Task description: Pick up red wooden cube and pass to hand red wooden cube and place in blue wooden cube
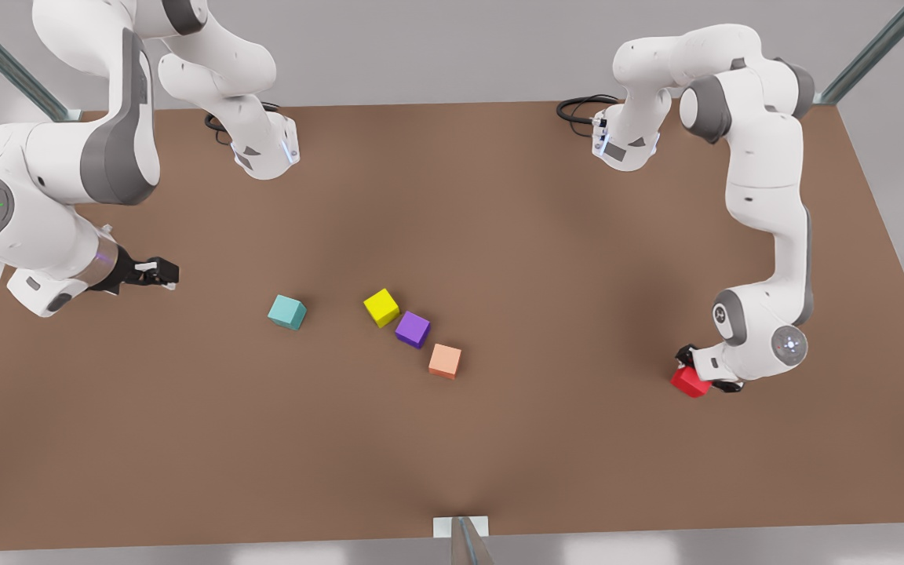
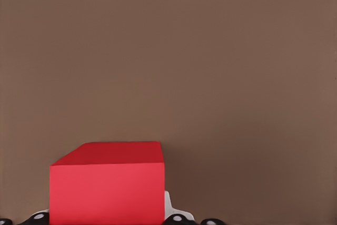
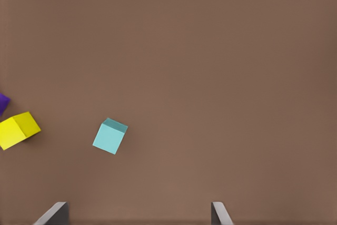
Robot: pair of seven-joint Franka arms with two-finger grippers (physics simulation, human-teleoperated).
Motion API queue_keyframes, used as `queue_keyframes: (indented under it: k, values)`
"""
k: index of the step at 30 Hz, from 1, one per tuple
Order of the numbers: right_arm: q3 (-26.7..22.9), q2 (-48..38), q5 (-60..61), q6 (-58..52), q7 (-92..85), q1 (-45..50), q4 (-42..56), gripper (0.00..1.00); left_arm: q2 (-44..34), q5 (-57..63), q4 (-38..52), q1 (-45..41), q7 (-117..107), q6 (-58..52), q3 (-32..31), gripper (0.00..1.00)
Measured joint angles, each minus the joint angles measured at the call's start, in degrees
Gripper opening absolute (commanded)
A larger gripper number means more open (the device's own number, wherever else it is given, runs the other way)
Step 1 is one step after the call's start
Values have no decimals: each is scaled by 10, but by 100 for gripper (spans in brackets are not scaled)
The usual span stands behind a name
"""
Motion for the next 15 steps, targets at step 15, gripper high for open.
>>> queue_keyframes:
  k: [15]
  values:
    - [-2, 31, 37, -6, -21, 29, -1, 100, 31, -395, 204, -9, -228, -266, -272, 65]
